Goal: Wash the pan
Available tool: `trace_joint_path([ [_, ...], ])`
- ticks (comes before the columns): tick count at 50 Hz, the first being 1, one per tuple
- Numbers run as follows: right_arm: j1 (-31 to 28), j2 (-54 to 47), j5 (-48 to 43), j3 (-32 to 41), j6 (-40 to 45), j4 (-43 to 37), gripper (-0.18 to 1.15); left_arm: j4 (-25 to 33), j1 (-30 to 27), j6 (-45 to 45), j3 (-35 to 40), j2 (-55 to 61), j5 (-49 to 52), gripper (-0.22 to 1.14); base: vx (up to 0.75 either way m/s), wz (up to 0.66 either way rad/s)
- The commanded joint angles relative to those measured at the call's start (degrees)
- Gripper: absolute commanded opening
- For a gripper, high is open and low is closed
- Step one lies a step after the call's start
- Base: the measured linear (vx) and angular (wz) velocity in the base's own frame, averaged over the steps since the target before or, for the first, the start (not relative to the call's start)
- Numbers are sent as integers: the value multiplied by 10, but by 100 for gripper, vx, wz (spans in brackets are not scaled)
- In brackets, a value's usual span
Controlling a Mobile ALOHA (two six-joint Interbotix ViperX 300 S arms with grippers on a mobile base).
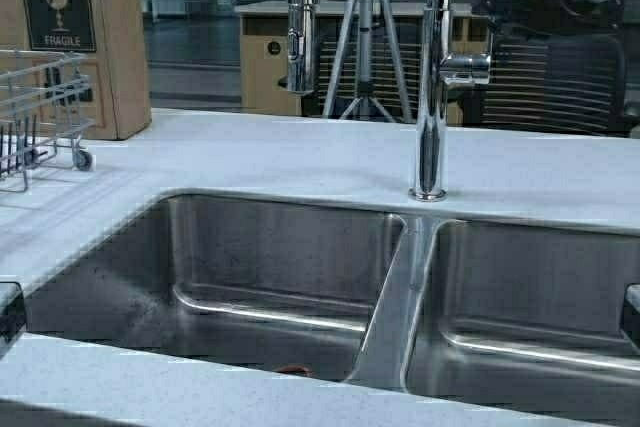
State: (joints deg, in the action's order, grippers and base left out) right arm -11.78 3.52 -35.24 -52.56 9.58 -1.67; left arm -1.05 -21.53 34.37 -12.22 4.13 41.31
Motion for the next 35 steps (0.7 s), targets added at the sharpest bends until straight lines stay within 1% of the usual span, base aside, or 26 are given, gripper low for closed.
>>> trace_joint_path([
  [1, -2, 6, -5, 11, 0, 1, 5, 0, 1, -1, 12, -46, 0, 101, 0, 0],
  [35, -2, 13, -5, 9, 0, 4, 5, 2, 9, -7, 7, -67, -3, 101, 0, 0],
])
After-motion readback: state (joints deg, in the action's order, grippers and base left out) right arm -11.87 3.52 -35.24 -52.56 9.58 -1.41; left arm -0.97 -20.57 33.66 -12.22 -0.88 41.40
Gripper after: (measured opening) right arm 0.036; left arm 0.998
